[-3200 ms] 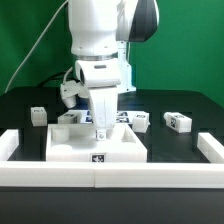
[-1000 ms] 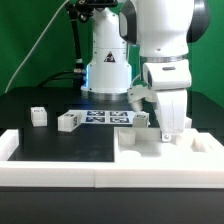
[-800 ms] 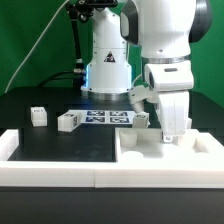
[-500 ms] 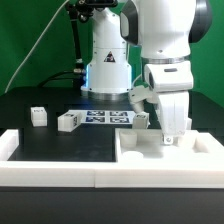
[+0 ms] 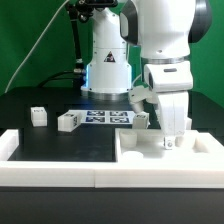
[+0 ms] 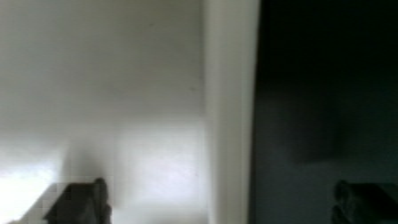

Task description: Assemble one leg

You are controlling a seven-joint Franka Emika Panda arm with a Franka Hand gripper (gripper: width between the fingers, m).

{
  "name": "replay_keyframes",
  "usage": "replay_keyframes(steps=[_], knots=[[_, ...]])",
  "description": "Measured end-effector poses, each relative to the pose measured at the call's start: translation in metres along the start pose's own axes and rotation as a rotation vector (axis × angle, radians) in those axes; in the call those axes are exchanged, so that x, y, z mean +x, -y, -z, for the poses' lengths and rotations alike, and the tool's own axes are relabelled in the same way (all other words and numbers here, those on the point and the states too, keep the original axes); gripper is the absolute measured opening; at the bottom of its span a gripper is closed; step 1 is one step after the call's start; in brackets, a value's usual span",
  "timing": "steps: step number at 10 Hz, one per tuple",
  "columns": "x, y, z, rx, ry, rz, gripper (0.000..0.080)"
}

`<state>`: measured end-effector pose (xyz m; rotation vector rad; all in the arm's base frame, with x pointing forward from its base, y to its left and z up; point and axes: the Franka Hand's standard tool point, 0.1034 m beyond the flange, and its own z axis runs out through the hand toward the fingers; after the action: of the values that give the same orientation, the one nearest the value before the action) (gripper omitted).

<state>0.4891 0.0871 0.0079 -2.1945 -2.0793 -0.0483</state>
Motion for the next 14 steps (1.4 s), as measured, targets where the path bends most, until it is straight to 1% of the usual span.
replay_keyframes(steps=[2,3,6,7,9,10,13,14], knots=[[0.0,0.0,0.0,0.0,0.0,0.0,0.0648],[0.001,0.0,0.003,-0.003,0.001,-0.021,0.0648],[0.006,0.007,0.039,-0.051,0.018,-0.094,0.0649],[0.009,0.009,0.047,-0.064,0.021,-0.114,0.0649],[0.007,0.011,0.041,-0.055,0.018,-0.13,0.0649],[0.008,0.011,0.041,-0.054,0.016,-0.162,0.0649],[0.009,0.011,0.041,-0.054,0.005,-0.44,0.0649],[0.011,0.012,0.043,-0.067,-0.008,-0.575,0.0649]])
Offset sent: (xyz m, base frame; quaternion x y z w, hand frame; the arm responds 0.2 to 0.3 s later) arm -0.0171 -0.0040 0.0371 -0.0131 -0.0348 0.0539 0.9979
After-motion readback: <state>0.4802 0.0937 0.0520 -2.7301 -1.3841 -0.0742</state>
